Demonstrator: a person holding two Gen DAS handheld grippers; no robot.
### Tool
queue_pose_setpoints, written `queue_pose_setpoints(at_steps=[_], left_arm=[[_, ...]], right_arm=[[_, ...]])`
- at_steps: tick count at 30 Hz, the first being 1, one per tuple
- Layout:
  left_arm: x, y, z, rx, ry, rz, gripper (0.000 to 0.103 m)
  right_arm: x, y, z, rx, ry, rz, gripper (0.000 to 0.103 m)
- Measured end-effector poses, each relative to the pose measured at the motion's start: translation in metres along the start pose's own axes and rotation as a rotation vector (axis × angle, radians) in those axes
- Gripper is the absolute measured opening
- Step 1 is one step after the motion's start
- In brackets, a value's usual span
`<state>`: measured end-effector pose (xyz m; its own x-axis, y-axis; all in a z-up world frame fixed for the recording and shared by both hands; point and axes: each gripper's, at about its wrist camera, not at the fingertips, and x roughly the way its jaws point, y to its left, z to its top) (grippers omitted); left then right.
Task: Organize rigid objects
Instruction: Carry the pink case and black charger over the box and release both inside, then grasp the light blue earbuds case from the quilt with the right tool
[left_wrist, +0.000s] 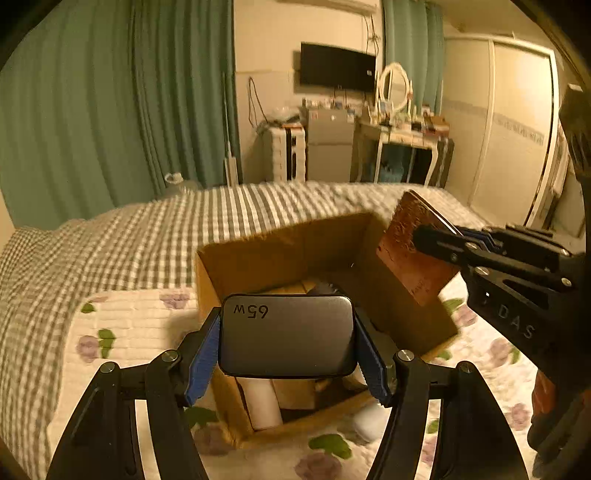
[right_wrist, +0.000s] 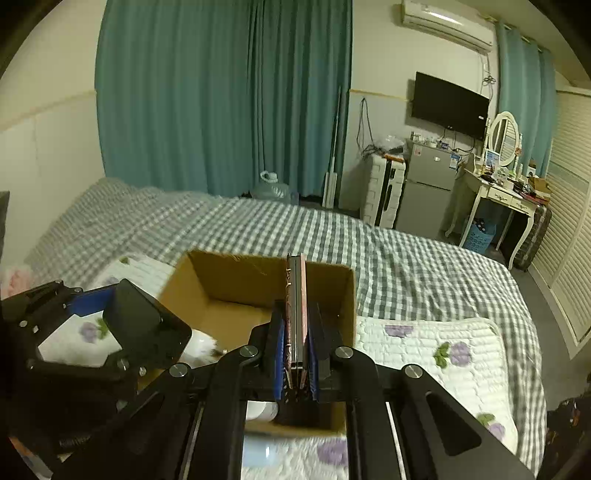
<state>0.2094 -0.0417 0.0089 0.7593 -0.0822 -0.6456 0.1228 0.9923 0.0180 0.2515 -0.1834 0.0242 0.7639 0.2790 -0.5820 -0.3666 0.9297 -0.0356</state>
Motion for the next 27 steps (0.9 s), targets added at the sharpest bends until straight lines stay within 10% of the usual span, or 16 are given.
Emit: queue_pose_setpoints(at_steps=[8, 12, 27], left_arm=[[0.056, 0.005, -0.013, 0.016, 0.065, 0.019, 0.068], [0.048, 0.003, -0.013, -0.006, 0.050, 0.033, 0.070], [-0.099, 0.012, -0.029, -0.038, -0.054, 0.056, 0.071]], right_arm=[[0.060, -0.011, -0.014, 0.017, 0.055, -0.007, 0.011], [0.041, -0.009, -0.004, 0.014, 0.001, -0.068, 0.064], [-0.119, -0.006, -0.034, 0.091, -0.001, -0.099, 0.076]])
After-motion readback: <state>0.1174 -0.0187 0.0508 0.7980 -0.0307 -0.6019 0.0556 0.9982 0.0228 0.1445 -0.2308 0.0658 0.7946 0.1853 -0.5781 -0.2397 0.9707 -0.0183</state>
